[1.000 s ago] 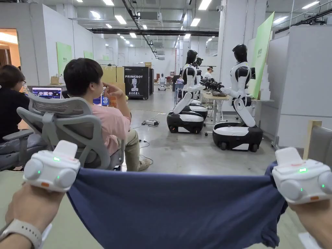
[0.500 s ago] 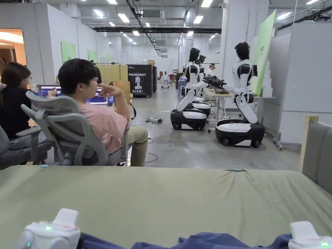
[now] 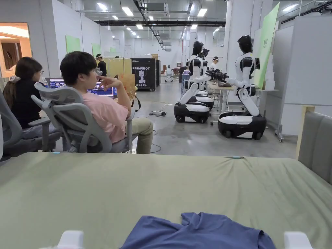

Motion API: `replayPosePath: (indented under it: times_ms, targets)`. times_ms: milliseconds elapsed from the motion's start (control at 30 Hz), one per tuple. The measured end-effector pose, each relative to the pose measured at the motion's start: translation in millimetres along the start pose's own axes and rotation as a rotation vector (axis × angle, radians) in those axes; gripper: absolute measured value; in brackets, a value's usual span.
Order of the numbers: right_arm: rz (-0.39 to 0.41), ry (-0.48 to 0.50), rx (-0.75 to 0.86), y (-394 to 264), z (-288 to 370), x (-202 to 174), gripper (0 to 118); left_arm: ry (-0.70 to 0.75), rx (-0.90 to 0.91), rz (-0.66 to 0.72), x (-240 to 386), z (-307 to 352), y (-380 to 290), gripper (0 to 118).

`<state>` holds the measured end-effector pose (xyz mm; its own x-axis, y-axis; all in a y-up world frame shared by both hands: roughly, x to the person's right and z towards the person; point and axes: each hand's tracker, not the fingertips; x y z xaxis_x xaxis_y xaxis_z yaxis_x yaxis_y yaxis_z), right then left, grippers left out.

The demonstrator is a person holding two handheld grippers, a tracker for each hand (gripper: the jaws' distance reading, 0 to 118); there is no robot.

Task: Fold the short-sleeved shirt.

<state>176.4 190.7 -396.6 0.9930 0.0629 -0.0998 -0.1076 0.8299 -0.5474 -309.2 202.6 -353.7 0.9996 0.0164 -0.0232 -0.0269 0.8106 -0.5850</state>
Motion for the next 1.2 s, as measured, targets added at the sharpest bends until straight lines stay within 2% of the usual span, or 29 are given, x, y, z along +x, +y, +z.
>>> replayPosePath:
  times_ms: [33, 133, 167, 200, 233, 267, 367, 467, 600, 633, 667, 700, 733, 767, 800, 933, 967, 1000, 1033, 1067, 1100, 1200]
  targets:
    - [0.009, 0.016, 0.041, 16.4, 10.8, -14.5, 106, -0.007, 0.044, -0.017, 12.2, 6.2, 12.6, 85]
    - [0.011, 0.110, 0.127, 46.1, 33.8, -50.8, 77, -0.057, 0.105, -0.048, 49.9, 26.5, 43.0, 71]
    - [0.007, 0.132, 0.132, 53.5, 33.6, -59.0, 77, -0.098, 0.095, -0.041, 58.0, 29.7, 51.5, 71]
    - [0.005, 0.125, 0.131, 57.0, 35.5, -66.3, 51, -0.117, 0.079, -0.034, 63.4, 30.8, 57.2, 47]
    - [0.009, 0.119, 0.130, 59.1, 35.9, -72.8, 24, -0.121, 0.057, -0.035, 61.5, 20.1, 61.0, 18]
    - [0.014, 0.125, 0.132, 59.8, 35.5, -77.0, 6, -0.124, 0.050, -0.038, 59.8, 17.2, 62.4, 0]
    - [0.018, 0.141, 0.107, 60.1, 29.1, -81.9, 0, -0.142, 0.022, -0.007, 41.6, 15.1, 62.2, 0]
    - [0.022, 0.151, 0.096, 56.0, 20.7, -84.1, 0, -0.062, -0.021, 0.017, 6.3, 7.6, 58.9, 0]
    - [0.035, 0.158, 0.072, 51.9, 5.8, -93.7, 0, -0.045, -0.176, 0.113, -49.5, -15.5, 38.9, 0]
    - [0.037, 0.163, 0.062, 51.2, 1.3, -97.0, 0, -0.046, -0.203, 0.137, -55.8, -17.7, 30.4, 2]
    - [0.039, 0.169, 0.055, 50.7, -2.8, -100.3, 0, -0.041, -0.224, 0.158, -64.4, -23.4, 22.9, 31]
    - [0.041, 0.173, 0.049, 50.7, -7.3, -103.0, 0, -0.029, -0.246, 0.165, -69.7, -30.3, 15.1, 68]
    - [0.045, 0.177, 0.044, 50.4, -10.4, -106.1, 0, -0.018, -0.269, 0.175, -74.2, -37.3, 7.6, 98]
    - [0.050, 0.181, 0.039, 50.1, -13.3, -109.2, 0, -0.021, -0.286, 0.174, -70.7, -40.7, 0.2, 115]
    - [0.055, 0.185, 0.034, 49.9, -15.9, -111.7, 0, -0.028, -0.291, 0.174, -71.9, -45.7, -5.4, 111]
    - [0.066, 0.192, 0.020, 50.9, -25.0, -115.8, 0, 0.021, -0.380, 0.161, -72.2, -72.6, -24.1, 74]
    - [0.067, 0.193, 0.016, 51.5, -25.7, -114.8, 0, 0.027, -0.410, 0.161, -72.8, -78.9, -29.1, 44]
    - [0.067, 0.193, 0.013, 51.6, -27.5, -113.8, 0, 0.013, -0.446, 0.162, -73.5, -84.2, -33.3, 19]
    - [0.068, 0.191, 0.009, 51.9, -29.9, -112.0, 0, -0.008, -0.474, 0.164, -66.7, -79.0, -35.7, 8]
    - [0.068, 0.190, 0.005, 52.2, -32.4, -109.6, 0, -0.051, -0.480, 0.181, -64.6, -77.8, -38.3, 6]
    - [0.067, 0.187, 0.000, 52.4, -35.9, -105.6, 0, -0.031, -0.456, 0.176, -60.9, -74.2, -36.2, 6]
    - [0.082, 0.166, -0.013, 55.6, -50.2, -93.5, 0, 0.012, -0.322, 0.077, -55.6, -65.2, -21.5, 6]
